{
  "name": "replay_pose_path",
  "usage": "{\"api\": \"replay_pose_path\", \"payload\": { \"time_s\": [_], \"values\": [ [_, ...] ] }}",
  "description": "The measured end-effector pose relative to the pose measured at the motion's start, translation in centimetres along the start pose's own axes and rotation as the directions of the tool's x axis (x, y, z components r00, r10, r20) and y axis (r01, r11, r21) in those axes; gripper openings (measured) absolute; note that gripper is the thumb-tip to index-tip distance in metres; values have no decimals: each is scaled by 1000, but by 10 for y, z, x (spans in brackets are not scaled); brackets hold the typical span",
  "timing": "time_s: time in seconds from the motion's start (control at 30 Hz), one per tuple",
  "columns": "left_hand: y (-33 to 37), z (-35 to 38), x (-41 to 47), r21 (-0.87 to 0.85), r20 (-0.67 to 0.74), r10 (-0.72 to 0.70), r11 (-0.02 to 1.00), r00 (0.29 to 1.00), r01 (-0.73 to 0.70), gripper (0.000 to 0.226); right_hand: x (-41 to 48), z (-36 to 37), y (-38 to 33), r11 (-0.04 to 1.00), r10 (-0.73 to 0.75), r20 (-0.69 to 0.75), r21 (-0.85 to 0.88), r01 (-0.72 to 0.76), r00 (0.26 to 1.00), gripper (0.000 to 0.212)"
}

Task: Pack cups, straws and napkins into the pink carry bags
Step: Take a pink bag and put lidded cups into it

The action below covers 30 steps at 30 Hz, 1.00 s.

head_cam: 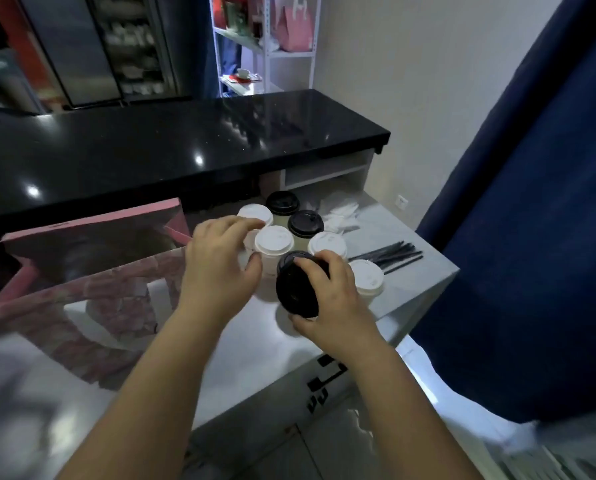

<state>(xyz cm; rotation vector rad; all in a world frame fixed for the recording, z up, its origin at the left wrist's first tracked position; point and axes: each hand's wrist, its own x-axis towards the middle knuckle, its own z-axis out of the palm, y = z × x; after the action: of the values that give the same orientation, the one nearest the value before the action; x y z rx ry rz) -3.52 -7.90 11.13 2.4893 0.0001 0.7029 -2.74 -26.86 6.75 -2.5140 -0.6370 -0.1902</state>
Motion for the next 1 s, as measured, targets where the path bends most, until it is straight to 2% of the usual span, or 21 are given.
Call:
{"api": "replay_pose_path", "payload": {
  "time_s": [0.17, 0.3, 0.37, 0.47, 0.57, 0.67, 0.73, 0.77, 0.9, 1.0],
  "values": [
    [-30, -52, 8, 99, -124, -134, 984, 983, 147, 43, 42, -11, -39, 987, -148, -48, 62, 151, 988, 85],
    [-77, -97, -14, 170, -240, -224, 948, 945, 268, 38, 77, -8, -68, 963, -247, -109, 85, 257, 963, 80],
    [-104, -115, -27, 137, -273, -248, 946, 930, 293, 36, 92, -7, -85, 938, -314, -145, 105, 330, 938, 76],
    [-135, -138, -41, -15, -289, -268, 961, 919, 276, 38, 110, -1, -121, 875, -417, -250, 151, 461, 874, 72],
    [-165, -154, -41, -37, -298, -280, 959, 913, 282, 26, 121, 13, -161, 809, -496, -290, 188, 557, 818, 71],
    [-191, -163, -31, 52, -168, -279, 955, 945, 291, 19, 127, 37, -193, 807, -516, -169, 232, 543, 840, 72],
    [-202, -164, -25, 111, -31, -280, 953, 960, 281, 26, 129, 57, -205, 838, -498, -48, 230, 494, 866, 73],
    [-207, -162, -23, 131, 46, -296, 949, 954, 288, 37, 130, 67, -208, 857, -481, 6, 215, 469, 877, 73],
    [-218, -157, -25, 116, 294, -318, 948, 901, 297, 103, 131, 97, -206, 922, -386, 189, 59, 382, 903, 74],
    [-221, -154, -34, 123, 443, -284, 959, 851, 256, 127, 132, 114, -200, 947, -281, 329, -57, 316, 902, 73]
  ]
}}
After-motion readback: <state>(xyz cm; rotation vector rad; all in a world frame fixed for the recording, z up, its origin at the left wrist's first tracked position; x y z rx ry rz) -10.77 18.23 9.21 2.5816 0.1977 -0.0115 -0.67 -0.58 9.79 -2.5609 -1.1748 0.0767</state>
